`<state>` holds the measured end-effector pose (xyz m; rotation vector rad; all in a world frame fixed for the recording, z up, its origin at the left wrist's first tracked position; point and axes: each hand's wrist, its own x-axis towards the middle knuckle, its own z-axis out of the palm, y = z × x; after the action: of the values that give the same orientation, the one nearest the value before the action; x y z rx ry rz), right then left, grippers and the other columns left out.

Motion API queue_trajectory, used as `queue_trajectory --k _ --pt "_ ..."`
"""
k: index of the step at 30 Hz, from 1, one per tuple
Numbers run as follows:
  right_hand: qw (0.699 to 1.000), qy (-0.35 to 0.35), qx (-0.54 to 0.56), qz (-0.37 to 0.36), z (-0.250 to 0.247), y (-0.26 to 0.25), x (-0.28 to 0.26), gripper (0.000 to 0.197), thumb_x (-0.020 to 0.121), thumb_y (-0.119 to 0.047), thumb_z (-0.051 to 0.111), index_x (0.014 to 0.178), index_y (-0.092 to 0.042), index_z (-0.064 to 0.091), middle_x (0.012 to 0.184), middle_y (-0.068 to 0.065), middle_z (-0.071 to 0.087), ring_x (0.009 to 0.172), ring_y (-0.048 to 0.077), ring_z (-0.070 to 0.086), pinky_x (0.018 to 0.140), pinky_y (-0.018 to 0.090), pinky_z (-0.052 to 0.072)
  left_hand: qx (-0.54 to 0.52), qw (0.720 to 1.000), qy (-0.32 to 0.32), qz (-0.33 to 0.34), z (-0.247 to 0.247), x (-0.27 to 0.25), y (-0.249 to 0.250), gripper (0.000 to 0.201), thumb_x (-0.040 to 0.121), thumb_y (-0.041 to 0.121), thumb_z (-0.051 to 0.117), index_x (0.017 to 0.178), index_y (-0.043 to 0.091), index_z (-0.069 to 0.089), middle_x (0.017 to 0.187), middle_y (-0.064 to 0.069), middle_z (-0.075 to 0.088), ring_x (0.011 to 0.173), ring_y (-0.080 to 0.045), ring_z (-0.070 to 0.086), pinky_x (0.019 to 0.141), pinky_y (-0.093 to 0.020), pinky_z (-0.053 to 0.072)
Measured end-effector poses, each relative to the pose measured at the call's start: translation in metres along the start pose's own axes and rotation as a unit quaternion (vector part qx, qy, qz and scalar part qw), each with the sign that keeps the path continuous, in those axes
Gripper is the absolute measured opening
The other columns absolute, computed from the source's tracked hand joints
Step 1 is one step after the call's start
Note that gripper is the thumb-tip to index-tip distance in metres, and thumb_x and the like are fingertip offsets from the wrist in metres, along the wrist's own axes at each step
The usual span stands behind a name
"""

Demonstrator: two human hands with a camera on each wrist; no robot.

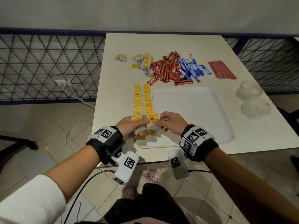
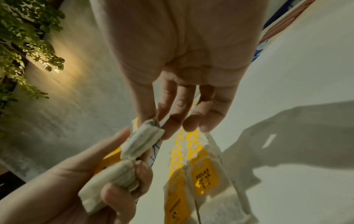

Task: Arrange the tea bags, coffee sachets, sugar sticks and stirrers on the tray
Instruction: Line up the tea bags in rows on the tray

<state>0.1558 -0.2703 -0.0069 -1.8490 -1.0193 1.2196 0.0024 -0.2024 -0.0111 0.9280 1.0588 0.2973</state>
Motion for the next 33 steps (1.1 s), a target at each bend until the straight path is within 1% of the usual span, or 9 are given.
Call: queue_trajectory --k 4,8,11,15,19,22,25,29,33 --pt "1.0 0.003 0.007 0.007 0.002 0.005 0.001 0.025 0.083 -0.021 0.067 0.07 -0.013 0.048 0.064 0.002 0.051 0.061 0.013 0.048 0.057 0.019 0.041 0.056 0.998 -0.018 0.014 0.001 -0.001 -0.003 0.003 0.084 0.007 0.064 0.085 0.009 0.063 0.074 -0.008 0.061 0.043 -0.008 0.055 0.04 -0.017 0.044" --pt "0.999 -0.01 -0.03 0.01 0.003 0.011 -0.001 0.028 0.082 -0.022 0.069 0.065 -0.015 0.048 0.052 -0.007 0.044 0.057 0.011 0.041 0.057 0.018 0.035 0.15 0.988 -0.017 0.026 -0.002 0.0 -0.007 0.009 0.084 0.011 0.066 0.076 0.01 0.061 0.061 -0.005 0.058 0.033 -0.007 0.047 0.037 -0.017 0.039" --pt "0.997 -0.028 -0.063 0.035 0.002 0.017 -0.002 0.03 0.081 -0.021 0.071 0.062 -0.017 0.048 0.057 -0.004 0.043 0.055 0.007 0.039 0.054 0.015 0.031 0.238 0.971 -0.024 0.027 -0.002 0.0 -0.012 0.014 0.084 0.013 0.067 0.073 0.009 0.06 0.06 -0.004 0.058 0.03 -0.003 0.046 0.035 -0.013 0.036" --pt "0.989 -0.066 -0.104 0.079 0.003 0.026 -0.003 0.032 0.083 -0.025 0.069 0.06 -0.018 0.047 0.054 -0.009 0.047 0.044 -0.001 0.043 0.047 0.012 0.03 0.231 0.971 -0.062 -0.022 -0.004 0.001 -0.019 0.018 0.087 0.018 0.064 0.079 0.002 0.062 0.07 -0.01 0.064 0.037 -0.011 0.055 0.042 -0.016 0.046" --pt "0.984 -0.087 -0.123 0.091 0.004 0.03 -0.004 0.033 0.085 -0.024 0.066 0.059 -0.014 0.048 0.058 -0.003 0.051 0.051 0.006 0.041 0.048 0.012 0.032 0.239 0.969 -0.047 -0.031 -0.002 0.0 -0.02 0.021 0.089 0.017 0.061 0.072 0.005 0.06 0.053 0.003 0.063 0.034 -0.004 0.054 0.039 -0.01 0.041" --pt "0.982 -0.1 -0.125 0.1 0.008 0.032 -0.002 0.032 0.085 -0.023 0.065 0.059 -0.013 0.05 0.064 0.0 0.059 0.053 0.007 0.043 0.049 0.011 0.035 0.244 0.968 -0.039 -0.03 -0.003 0.0 -0.021 0.02 0.089 0.013 0.06 0.07 0.007 0.059 0.058 -0.001 0.061 0.034 -0.003 0.054 0.039 -0.012 0.043" --pt "0.981 -0.09 -0.125 0.116 0.012 0.033 0.002 0.033 0.085 -0.022 0.066 0.058 -0.014 0.049 0.061 -0.001 0.06 0.053 0.009 0.042 0.055 0.019 0.035 0.248 0.967 -0.043 -0.029 -0.006 0.002 -0.021 0.016 0.089 0.015 0.061 0.074 0.008 0.062 0.061 0.001 0.064 0.037 -0.008 0.056 0.046 -0.02 0.052" --pt "0.979 -0.072 -0.14 0.13 0.016 0.03 0.005 0.032 0.086 -0.025 0.064 0.062 -0.016 0.046 0.062 -0.003 0.061 0.05 0.007 0.042 0.045 0.014 0.033 0.273 0.962 -0.012 -0.014 -0.01 0.004 -0.021 0.007 0.085 0.015 0.065 0.085 0.009 0.064 0.066 0.0 0.064 0.05 -0.017 0.057 0.041 -0.017 0.045" --pt "0.979 -0.057 -0.145 0.13 0.018 0.029 0.007 0.028 0.084 -0.026 0.066 0.067 -0.017 0.046 0.067 0.0 0.063 0.054 0.007 0.046 0.052 0.019 0.036 0.295 0.955 -0.003 -0.024 -0.01 0.005 -0.019 0.012 0.081 0.016 0.068 0.091 0.01 0.064 0.067 -0.002 0.064 0.063 -0.026 0.059 0.043 -0.021 0.048"
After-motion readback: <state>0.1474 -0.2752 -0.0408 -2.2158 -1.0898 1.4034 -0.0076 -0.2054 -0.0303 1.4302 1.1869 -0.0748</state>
